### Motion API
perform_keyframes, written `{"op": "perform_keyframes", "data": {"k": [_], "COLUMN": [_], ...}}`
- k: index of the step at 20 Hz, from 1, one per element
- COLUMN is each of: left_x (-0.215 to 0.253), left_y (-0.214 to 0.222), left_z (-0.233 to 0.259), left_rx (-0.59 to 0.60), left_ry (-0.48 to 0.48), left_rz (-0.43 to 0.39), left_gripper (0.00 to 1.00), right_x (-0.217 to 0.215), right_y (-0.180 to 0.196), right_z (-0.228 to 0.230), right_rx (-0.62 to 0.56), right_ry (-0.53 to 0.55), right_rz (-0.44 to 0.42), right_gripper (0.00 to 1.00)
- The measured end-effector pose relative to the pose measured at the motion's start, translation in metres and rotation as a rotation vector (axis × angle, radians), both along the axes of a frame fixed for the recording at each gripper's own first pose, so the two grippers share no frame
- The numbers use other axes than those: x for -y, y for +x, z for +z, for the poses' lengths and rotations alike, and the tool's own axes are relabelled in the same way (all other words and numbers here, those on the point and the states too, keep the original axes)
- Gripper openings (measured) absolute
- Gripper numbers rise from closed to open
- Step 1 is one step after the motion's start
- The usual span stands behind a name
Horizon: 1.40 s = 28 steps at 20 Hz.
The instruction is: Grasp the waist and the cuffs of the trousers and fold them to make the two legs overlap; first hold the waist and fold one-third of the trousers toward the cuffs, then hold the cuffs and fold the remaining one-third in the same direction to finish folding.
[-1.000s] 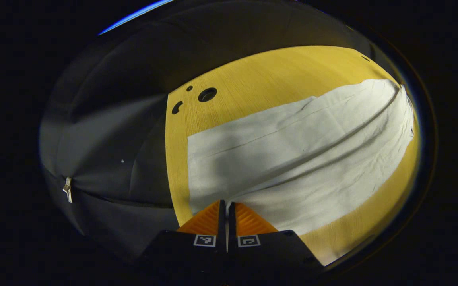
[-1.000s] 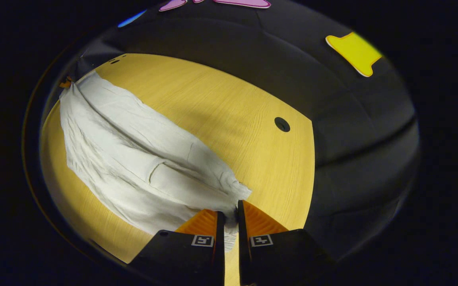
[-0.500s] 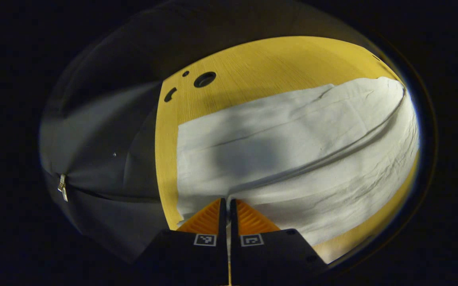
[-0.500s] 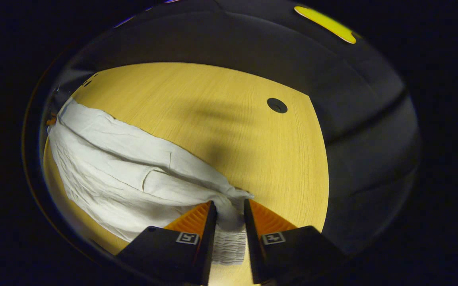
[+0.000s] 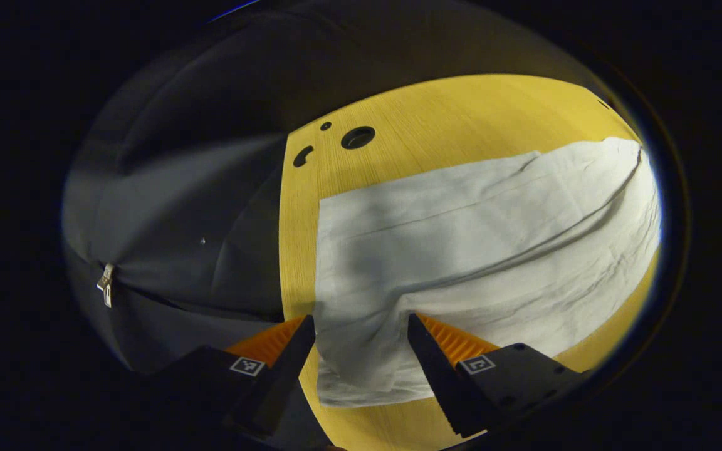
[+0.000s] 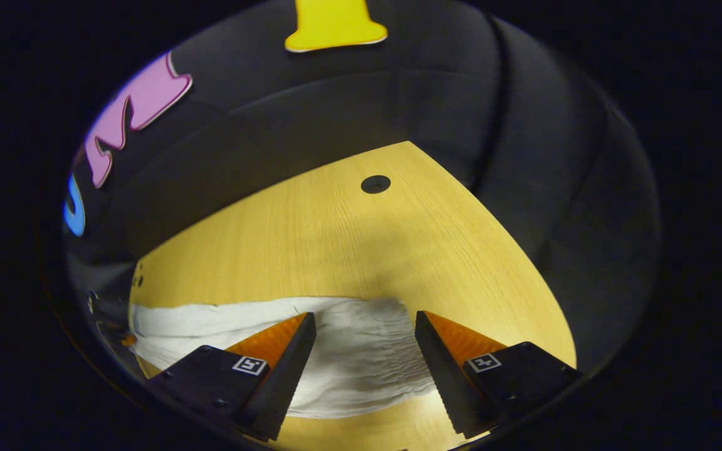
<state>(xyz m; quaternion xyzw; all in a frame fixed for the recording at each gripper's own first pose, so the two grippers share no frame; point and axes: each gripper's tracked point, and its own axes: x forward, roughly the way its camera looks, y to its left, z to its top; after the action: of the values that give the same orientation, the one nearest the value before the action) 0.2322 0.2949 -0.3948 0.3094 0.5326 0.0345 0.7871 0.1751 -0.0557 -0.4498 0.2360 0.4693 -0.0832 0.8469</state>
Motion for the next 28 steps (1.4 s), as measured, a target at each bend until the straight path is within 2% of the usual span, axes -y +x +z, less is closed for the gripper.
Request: {"op": "perform_keyframes", "data": {"k": [4, 9, 13, 16, 19, 22, 26, 27, 28], "left_x": [0.015, 0.031, 0.037, 0.044, 0.047, 0.056, 0.063, 0.065, 0.066], "left_y": [-0.005, -0.028, -0.055, -0.080, -0.095, -0.107, -0.111, -0.112, -0.112], "left_z": [0.024, 0.043, 0.048, 0.041, 0.034, 0.022, 0.000, -0.005, -0.009], "left_rx": [0.107, 0.222, 0.295, 0.284, 0.288, 0.285, 0.272, 0.273, 0.270], "left_ry": [-0.066, -0.171, -0.273, -0.371, -0.441, -0.548, -0.675, -0.707, -0.730], "left_rz": [0.007, 0.096, 0.210, 0.315, 0.407, 0.520, 0.657, 0.697, 0.727], "left_gripper": [0.96, 0.96, 0.96, 0.97, 0.96, 0.96, 0.96, 0.91, 0.95], "right_x": [0.006, 0.010, 0.000, -0.005, -0.015, -0.015, -0.012, -0.010, -0.009], "right_y": [-0.027, -0.068, -0.082, -0.092, -0.096, -0.076, -0.062, -0.063, -0.067], "right_z": [0.008, -0.002, -0.019, -0.031, -0.047, -0.045, -0.051, -0.052, -0.056], "right_rx": [0.015, -0.016, -0.036, -0.052, -0.073, -0.016, -0.014, -0.017, -0.036], "right_ry": [0.034, 0.039, 0.111, 0.180, 0.216, 0.257, 0.297, 0.296, 0.291], "right_rz": [-0.157, -0.238, -0.336, -0.421, -0.447, -0.494, -0.585, -0.609, -0.624], "right_gripper": [0.99, 0.99, 0.99, 0.99, 0.98, 0.99, 0.98, 0.97, 0.94]}}
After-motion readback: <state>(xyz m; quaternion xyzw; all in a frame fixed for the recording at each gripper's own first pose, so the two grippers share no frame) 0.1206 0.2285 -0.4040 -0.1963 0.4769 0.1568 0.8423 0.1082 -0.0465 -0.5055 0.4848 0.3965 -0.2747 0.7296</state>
